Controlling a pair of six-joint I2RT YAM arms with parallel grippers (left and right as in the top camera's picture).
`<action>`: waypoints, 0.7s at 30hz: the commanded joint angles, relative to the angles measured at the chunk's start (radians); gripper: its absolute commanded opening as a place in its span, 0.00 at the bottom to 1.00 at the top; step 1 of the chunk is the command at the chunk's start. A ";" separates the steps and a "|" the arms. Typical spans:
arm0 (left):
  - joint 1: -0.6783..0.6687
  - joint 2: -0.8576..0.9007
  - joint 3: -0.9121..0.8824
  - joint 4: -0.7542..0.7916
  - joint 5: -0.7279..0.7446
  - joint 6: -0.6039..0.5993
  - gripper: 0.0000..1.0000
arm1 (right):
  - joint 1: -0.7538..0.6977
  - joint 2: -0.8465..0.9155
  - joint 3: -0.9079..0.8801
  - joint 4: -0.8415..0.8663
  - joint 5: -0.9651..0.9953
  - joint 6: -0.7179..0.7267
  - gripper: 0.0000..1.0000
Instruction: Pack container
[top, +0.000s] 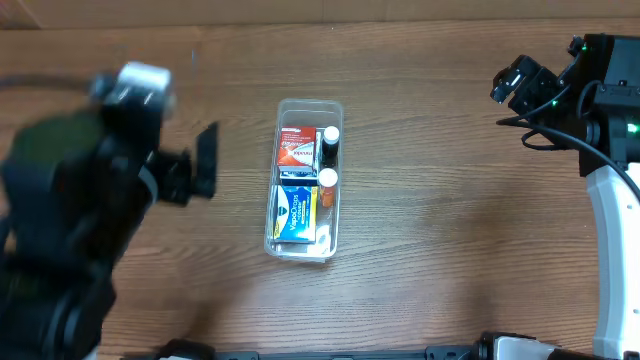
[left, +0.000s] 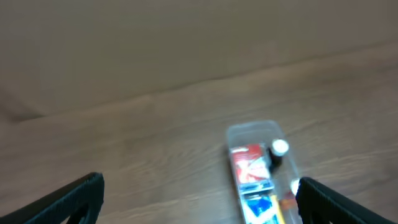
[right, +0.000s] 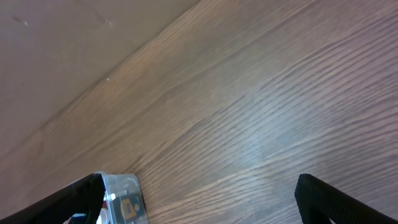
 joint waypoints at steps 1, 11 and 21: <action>0.115 -0.255 -0.425 0.183 0.049 0.027 1.00 | 0.000 -0.005 0.005 0.005 -0.006 -0.006 1.00; 0.181 -0.769 -1.250 0.672 0.147 -0.008 1.00 | 0.000 -0.005 0.005 0.004 -0.006 -0.006 1.00; 0.197 -1.099 -1.574 0.768 0.161 -0.070 1.00 | 0.000 -0.005 0.005 0.005 -0.006 -0.006 1.00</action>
